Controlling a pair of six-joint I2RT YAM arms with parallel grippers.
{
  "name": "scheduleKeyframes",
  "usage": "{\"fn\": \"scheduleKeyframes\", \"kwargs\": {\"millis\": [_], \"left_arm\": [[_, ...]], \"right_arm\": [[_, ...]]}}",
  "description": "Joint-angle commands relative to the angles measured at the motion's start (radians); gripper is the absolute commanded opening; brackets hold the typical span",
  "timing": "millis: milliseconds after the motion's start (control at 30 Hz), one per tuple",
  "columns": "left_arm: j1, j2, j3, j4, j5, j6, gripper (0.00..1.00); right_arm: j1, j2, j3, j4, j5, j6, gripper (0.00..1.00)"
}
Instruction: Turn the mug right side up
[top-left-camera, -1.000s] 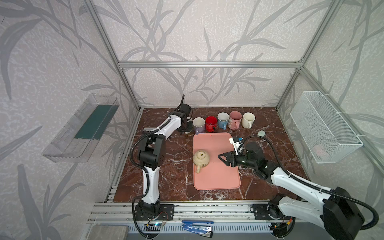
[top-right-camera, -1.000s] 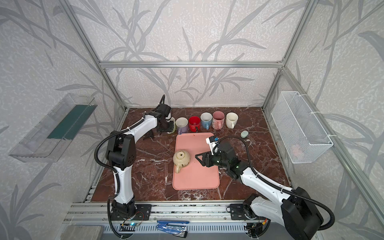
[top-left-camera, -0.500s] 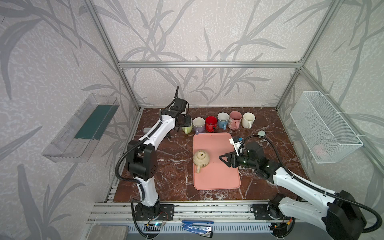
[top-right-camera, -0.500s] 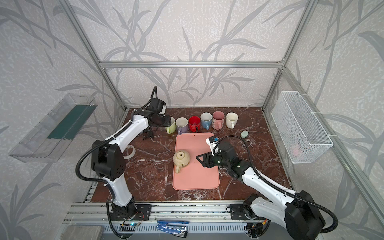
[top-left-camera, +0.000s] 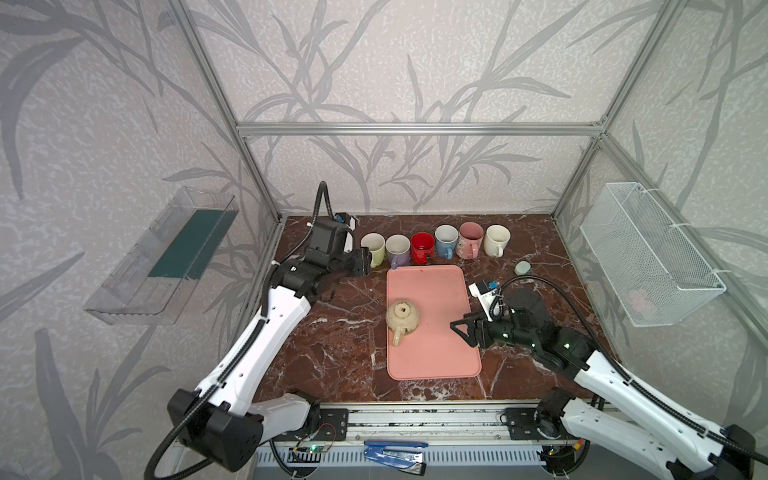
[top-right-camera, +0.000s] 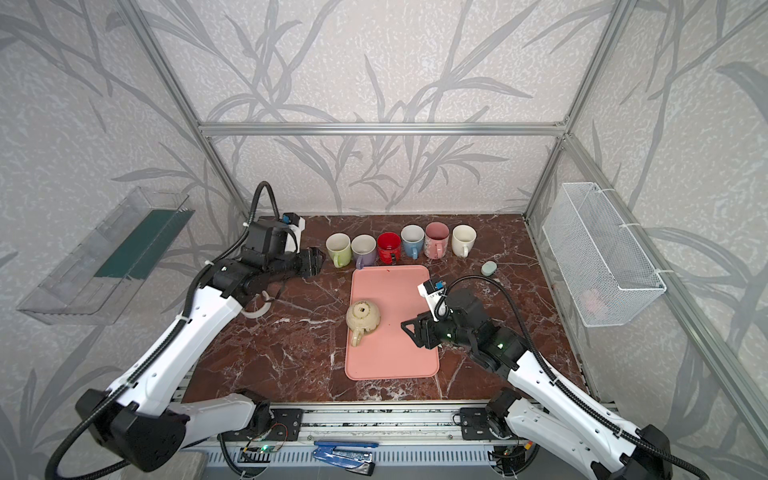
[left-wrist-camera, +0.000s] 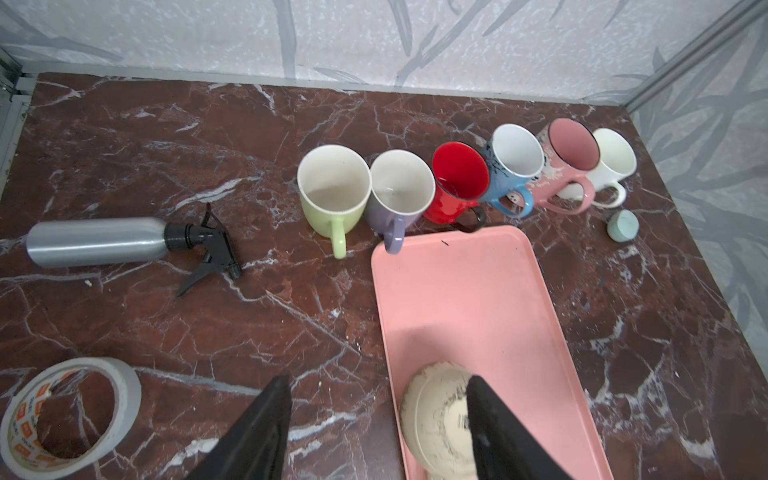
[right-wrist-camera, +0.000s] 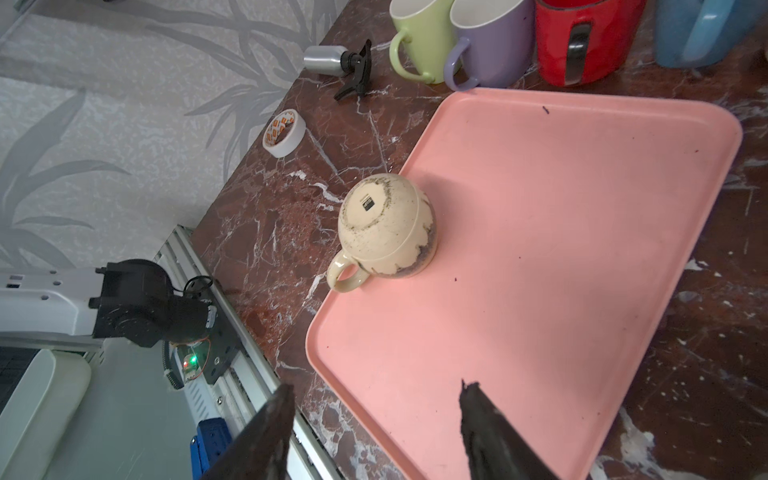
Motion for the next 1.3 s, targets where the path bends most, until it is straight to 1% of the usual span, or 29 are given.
{"fn": "scheduleKeyframes", "kwargs": {"millis": [0,67,167,233,300,367,433,500,567,633,733,800,1000,1067,1133,1267], "left_arm": [[-0.059,-0.11,-0.079,-0.057,-0.031,-0.036,0.72],[-0.097,-0.18,-0.147,-0.055,-0.032,-0.072,0.72],[-0.164,-0.269,-0.27,-0.008,-0.01,-0.16,0.7],[-0.224,-0.309,-0.35,0.031,-0.037,-0.212,0.66],[-0.268,-0.339,-0.42,0.068,-0.065,-0.255,0.56],[-0.291,-0.357,-0.484,0.107,-0.061,-0.296,0.45],[-0.308,-0.368,-0.539,0.136,-0.067,-0.328,0.32],[-0.321,-0.37,-0.582,0.162,-0.08,-0.35,0.22],[-0.329,-0.362,-0.624,0.201,-0.079,-0.369,0.17],[-0.337,-0.344,-0.663,0.25,-0.074,-0.381,0.15],[-0.345,-0.289,-0.694,0.32,-0.076,-0.39,0.08],[-0.351,-0.232,-0.703,0.368,-0.069,-0.396,0.01],[-0.36,-0.054,-0.679,0.454,-0.062,-0.396,0.0],[-0.366,-0.004,-0.678,0.504,-0.058,-0.414,0.0],[-0.39,0.048,-0.682,0.568,-0.051,-0.444,0.0],[-0.46,0.118,-0.637,0.619,-0.087,-0.474,0.0]], "right_arm": [[0.072,-0.027,0.048,-0.145,0.111,0.013,0.64],[0.122,-0.03,0.059,-0.177,0.154,0.039,0.63],[0.178,-0.03,0.068,-0.214,0.211,0.077,0.63],[0.189,-0.029,0.07,-0.236,0.23,0.097,0.63],[0.19,-0.023,0.072,-0.255,0.246,0.112,0.63],[0.19,-0.015,0.077,-0.271,0.257,0.121,0.62],[0.19,-0.012,0.083,-0.28,0.266,0.126,0.6],[0.189,-0.008,0.089,-0.286,0.279,0.126,0.57],[0.19,0.005,0.095,-0.289,0.293,0.125,0.55],[0.187,0.026,0.101,-0.286,0.299,0.126,0.54],[0.177,0.069,0.113,-0.282,0.295,0.132,0.54],[0.159,0.092,0.119,-0.272,0.274,0.137,0.54],[0.112,0.128,0.133,-0.228,0.228,0.103,0.54],[0.082,0.148,0.139,-0.214,0.195,0.085,0.54],[0.052,0.173,0.151,-0.206,0.158,0.066,0.54],[0.01,0.199,0.163,-0.188,0.119,0.041,0.54]]}}
